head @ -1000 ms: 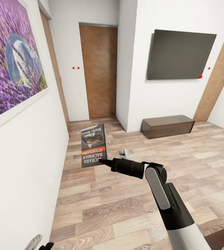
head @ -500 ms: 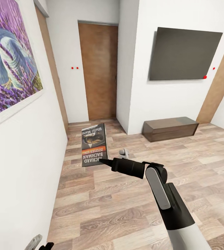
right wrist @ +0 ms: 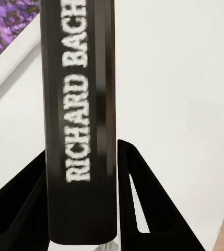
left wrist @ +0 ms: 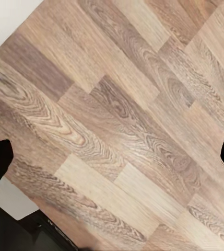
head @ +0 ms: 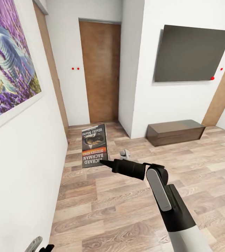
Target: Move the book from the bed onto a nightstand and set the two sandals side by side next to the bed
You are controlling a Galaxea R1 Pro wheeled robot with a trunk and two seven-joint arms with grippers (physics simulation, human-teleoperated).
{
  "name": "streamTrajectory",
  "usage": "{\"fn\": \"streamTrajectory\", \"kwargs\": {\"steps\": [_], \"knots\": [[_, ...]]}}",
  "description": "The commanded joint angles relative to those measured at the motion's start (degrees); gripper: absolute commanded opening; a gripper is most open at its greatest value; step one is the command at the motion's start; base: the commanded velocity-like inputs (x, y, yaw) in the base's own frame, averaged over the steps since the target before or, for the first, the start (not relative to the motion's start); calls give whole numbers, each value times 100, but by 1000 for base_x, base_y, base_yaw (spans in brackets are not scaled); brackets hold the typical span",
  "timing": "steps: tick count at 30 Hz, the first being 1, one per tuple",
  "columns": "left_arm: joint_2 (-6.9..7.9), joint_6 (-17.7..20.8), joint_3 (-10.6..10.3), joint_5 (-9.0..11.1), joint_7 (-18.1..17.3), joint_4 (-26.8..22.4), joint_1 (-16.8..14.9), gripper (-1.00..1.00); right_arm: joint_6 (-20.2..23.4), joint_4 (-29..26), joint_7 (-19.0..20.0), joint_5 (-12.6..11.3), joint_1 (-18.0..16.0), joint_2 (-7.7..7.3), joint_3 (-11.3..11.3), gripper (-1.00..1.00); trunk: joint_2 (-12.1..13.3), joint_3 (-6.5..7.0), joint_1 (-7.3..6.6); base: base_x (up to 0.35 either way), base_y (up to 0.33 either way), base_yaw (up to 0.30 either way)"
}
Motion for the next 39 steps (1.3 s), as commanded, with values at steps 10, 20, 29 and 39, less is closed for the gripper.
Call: {"fn": "streamTrajectory", "kwargs": {"steps": [10,20,29,39], "knots": [[0,11,-16,-225,25,-19,2,100,31,-140,38,-11,3,-1,-41,-100,-4,-5,4,317,89,-185],[-4,13,-16,-270,24,-19,2,100,11,-239,38,-15,67,-3,-59,-100,-4,-5,4,325,1,-267],[-4,13,-16,-269,24,-19,0,100,19,-285,38,-16,103,2,-59,-100,-4,-5,4,325,0,-268],[-4,13,-16,-268,24,-19,2,100,52,-291,30,-14,108,-2,-76,-100,-4,-5,4,325,0,-268]]}}
